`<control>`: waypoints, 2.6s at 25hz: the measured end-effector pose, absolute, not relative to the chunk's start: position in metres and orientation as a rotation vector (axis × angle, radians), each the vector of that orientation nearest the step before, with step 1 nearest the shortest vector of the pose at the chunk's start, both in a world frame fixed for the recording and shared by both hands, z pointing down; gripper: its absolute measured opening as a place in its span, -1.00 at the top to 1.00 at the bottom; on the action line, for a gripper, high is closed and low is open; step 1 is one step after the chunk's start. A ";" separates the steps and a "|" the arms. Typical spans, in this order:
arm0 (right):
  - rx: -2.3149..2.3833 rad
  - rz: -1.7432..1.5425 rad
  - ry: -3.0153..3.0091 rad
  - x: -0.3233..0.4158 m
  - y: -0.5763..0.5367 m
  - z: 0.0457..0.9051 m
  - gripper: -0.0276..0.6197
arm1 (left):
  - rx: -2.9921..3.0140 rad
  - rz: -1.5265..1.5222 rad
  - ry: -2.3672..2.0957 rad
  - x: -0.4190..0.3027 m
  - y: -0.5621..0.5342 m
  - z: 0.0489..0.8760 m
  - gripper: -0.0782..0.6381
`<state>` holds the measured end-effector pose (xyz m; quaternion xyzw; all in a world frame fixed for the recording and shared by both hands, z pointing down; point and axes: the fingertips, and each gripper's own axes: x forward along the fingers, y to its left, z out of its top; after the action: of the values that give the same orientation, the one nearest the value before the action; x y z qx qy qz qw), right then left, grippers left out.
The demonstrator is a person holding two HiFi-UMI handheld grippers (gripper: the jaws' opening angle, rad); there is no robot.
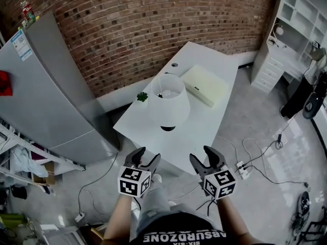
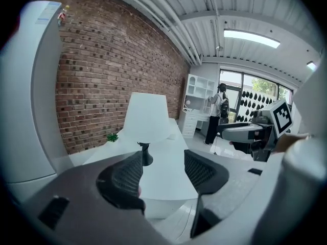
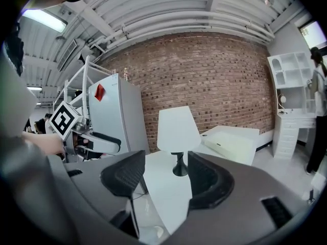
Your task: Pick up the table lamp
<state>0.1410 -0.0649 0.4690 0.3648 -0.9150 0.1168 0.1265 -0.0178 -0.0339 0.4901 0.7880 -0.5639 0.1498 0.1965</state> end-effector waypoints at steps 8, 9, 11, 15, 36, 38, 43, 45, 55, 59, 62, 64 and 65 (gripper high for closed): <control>1.051 0.513 -2.631 0.111 -0.107 0.488 0.16 | 2.204 0.389 -1.473 -0.047 -0.083 0.498 0.08; 1.044 0.533 -2.623 0.107 -0.111 0.490 0.13 | 2.200 0.385 -1.463 -0.051 -0.089 0.498 0.08; 1.036 0.568 -2.611 0.098 -0.119 0.494 0.11 | 2.194 0.373 -1.446 -0.061 -0.100 0.499 0.07; 1.043 0.658 -2.598 0.087 -0.136 0.499 0.09 | 2.184 0.330 -1.415 -0.077 -0.121 0.498 0.07; 1.105 1.046 -2.544 0.070 -0.215 0.538 -0.08 | 2.176 0.299 -1.089 -0.116 -0.210 0.542 0.00; 1.128 1.074 -2.544 0.071 -0.221 0.541 -0.08 | 2.179 0.265 -1.028 -0.116 -0.216 0.545 -0.01; 1.128 1.207 -2.566 0.064 -0.235 0.533 -0.09 | 2.177 0.244 -0.945 -0.119 -0.231 0.553 -0.01; 1.116 1.237 -2.568 0.063 -0.238 0.535 -0.09 | 2.179 0.258 -0.908 -0.119 -0.235 0.558 -0.01; 0.992 1.352 -2.627 0.063 -0.242 0.558 -0.08 | 2.202 0.206 -0.672 -0.107 -0.242 0.568 -0.01; 0.920 1.425 -2.675 0.058 -0.243 0.558 -0.08 | 2.220 0.168 -0.582 -0.102 -0.243 0.567 -0.01; 0.859 1.482 -2.701 0.056 -0.243 0.559 -0.08 | 2.201 0.099 -0.503 -0.099 -0.243 0.567 -0.01; 0.827 1.525 -2.716 0.055 -0.243 0.559 -0.08 | 2.183 0.055 -0.458 -0.097 -0.243 0.567 -0.01; 0.814 1.544 -2.724 0.054 -0.243 0.559 -0.08 | 2.177 0.038 -0.443 -0.096 -0.243 0.567 -0.01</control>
<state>0.0541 -0.2433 0.5591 0.2513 -0.8410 0.4768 -0.0470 -0.0960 -0.2432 0.5672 0.8779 -0.1787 0.0151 0.4440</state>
